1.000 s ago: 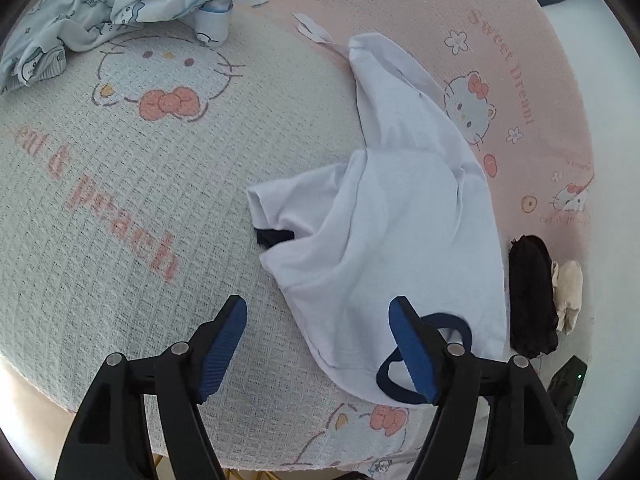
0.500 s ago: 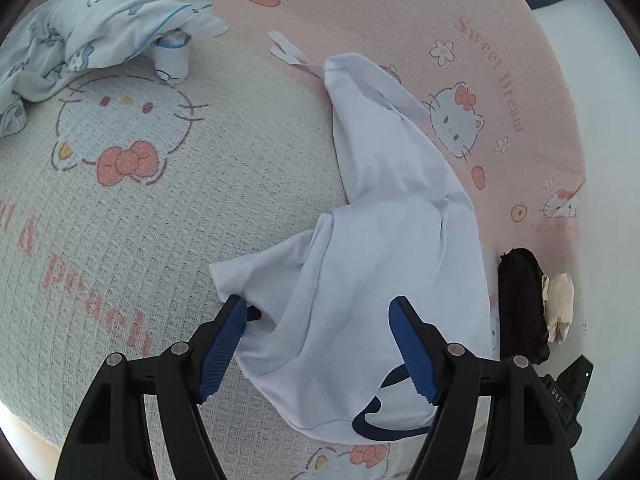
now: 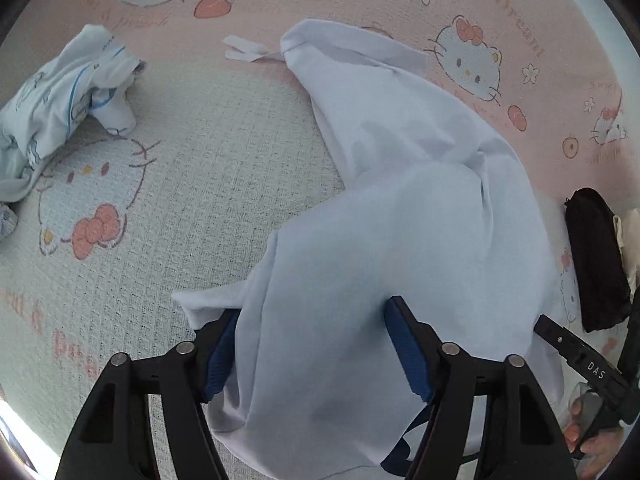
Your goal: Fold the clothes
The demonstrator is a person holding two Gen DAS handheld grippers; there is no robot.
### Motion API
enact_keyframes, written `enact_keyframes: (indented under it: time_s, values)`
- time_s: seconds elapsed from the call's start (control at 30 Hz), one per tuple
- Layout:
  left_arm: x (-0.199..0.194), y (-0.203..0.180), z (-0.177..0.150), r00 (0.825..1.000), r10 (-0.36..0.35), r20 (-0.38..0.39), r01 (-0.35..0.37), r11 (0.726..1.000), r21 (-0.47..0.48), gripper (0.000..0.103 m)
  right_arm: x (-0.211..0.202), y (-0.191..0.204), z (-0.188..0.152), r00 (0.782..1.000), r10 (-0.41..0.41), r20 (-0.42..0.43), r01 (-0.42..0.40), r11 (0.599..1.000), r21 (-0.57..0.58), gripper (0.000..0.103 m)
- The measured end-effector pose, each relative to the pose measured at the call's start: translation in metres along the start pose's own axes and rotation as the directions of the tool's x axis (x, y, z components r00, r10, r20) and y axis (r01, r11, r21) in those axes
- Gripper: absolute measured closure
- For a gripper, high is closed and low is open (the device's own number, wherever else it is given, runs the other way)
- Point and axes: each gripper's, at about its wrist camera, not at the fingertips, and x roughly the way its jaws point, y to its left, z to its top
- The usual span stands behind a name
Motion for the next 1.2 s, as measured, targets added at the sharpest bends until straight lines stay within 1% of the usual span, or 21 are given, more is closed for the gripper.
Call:
enact_keyframes:
  time_s: [0.03,0.07,0.1,0.13,0.17,0.27,0.33,0.37,0.43,0.5,0.57,0.6,0.67,0.7,0.77,0.83,0.9,0.97,1.03,1.13,1.2]
  values:
    - [-0.001,-0.003,-0.001,1.0,0.022,0.011,-0.023,1.0,0.014,0.057,-0.001,0.004,-0.001,1.0,-0.007,0.004,0.007,1.0,-0.02,0.051]
    - [-0.002,-0.007,-0.002,0.999,0.047,0.022,-0.047,0.998,0.028,0.072,-0.002,0.008,-0.002,1.0,-0.015,0.009,0.016,0.999,-0.044,0.068]
    - [-0.002,-0.01,-0.003,0.997,0.076,0.03,-0.077,0.996,0.042,0.079,-0.003,0.013,-0.005,0.999,-0.035,0.017,0.036,0.996,-0.077,0.08]
    - [-0.002,-0.011,-0.003,0.995,0.097,0.036,-0.099,0.994,0.052,0.085,-0.005,0.019,-0.007,0.998,-0.057,0.025,0.059,0.992,-0.112,0.086]
    - [-0.003,-0.013,-0.004,0.993,0.11,0.04,-0.112,0.992,0.057,0.086,-0.007,0.025,-0.01,0.996,-0.078,0.035,0.082,0.986,-0.147,0.092]
    - [-0.016,-0.013,-0.007,0.987,0.148,0.067,-0.153,0.986,0.068,0.087,-0.019,0.039,-0.018,0.983,-0.158,0.095,0.174,0.967,-0.186,0.095]
    - [-0.027,-0.012,-0.008,0.981,0.174,0.088,-0.18,0.981,0.075,0.087,-0.032,0.041,-0.024,0.977,-0.173,0.123,0.192,0.967,-0.167,0.096]
    - [-0.033,-0.011,-0.01,0.978,0.185,0.1,-0.193,0.978,0.081,0.087,-0.044,0.037,-0.03,0.977,-0.168,0.129,0.186,0.971,-0.147,0.096]
    - [-0.043,-0.007,-0.014,0.973,0.206,0.104,-0.217,0.971,0.104,0.088,-0.056,0.03,-0.037,0.983,-0.137,0.124,0.152,0.982,-0.115,0.096]
    - [-0.05,-0.002,-0.02,0.97,0.225,0.097,-0.236,0.963,0.132,0.088,-0.055,0.032,-0.038,0.984,-0.14,0.106,0.151,0.983,-0.102,0.096]
    - [-0.051,0.002,-0.028,0.968,0.234,0.085,-0.245,0.958,0.147,0.09,-0.053,0.031,-0.044,0.989,-0.133,0.061,0.138,0.986,-0.091,0.096]
    - [-0.052,0.005,-0.032,0.967,0.241,0.081,-0.251,0.956,0.154,0.092,-0.054,0.034,-0.043,0.99,-0.136,0.04,0.139,0.986,-0.092,0.096]
    - [-0.055,0.011,-0.042,0.963,0.256,0.084,-0.267,0.95,0.162,0.093,-0.052,0.04,-0.048,0.99,-0.135,0.03,0.137,0.983,-0.119,0.096]
    - [-0.057,0.015,-0.044,0.966,0.243,0.092,-0.255,0.955,0.149,0.093,-0.05,0.043,-0.051,0.991,-0.133,0.026,0.136,0.982,-0.134,0.096]
    - [-0.059,0.022,-0.045,0.978,0.183,0.101,-0.194,0.975,0.11,0.093,-0.052,0.048,-0.055,0.992,-0.12,0.039,0.125,0.977,-0.17,0.096]
    - [-0.065,0.029,-0.044,0.985,0.128,0.119,-0.137,0.988,0.067,0.093,-0.053,0.047,-0.057,0.993,-0.106,0.043,0.112,0.979,-0.171,0.096]
    - [-0.072,0.032,-0.043,0.984,0.094,0.151,-0.102,0.994,0.041,0.093,-0.054,0.046,-0.058,0.995,-0.091,0.047,0.098,0.981,-0.169,0.096]
    - [-0.078,0.031,-0.04,0.98,0.088,0.181,-0.095,0.995,0.034,0.093,-0.053,0.043,-0.058,0.995,-0.085,0.044,0.09,0.984,-0.154,0.096]
    - [-0.078,0.029,-0.036,0.981,0.066,0.181,-0.073,0.997,0.034,0.092,-0.052,0.042,-0.058,0.996,-0.081,0.043,0.086,0.986,-0.146,0.096]
    - [-0.075,0.031,-0.031,0.987,-0.04,0.153,0.041,0.999,-0.007,0.092,-0.052,0.043,-0.056,0.996,-0.082,0.043,0.087,0.986,-0.142,0.096]
    - [-0.071,0.035,-0.029,0.984,-0.138,0.116,0.147,0.987,-0.072,0.092,-0.053,0.044,-0.057,0.996,-0.083,0.044,0.088,0.987,-0.133,0.094]
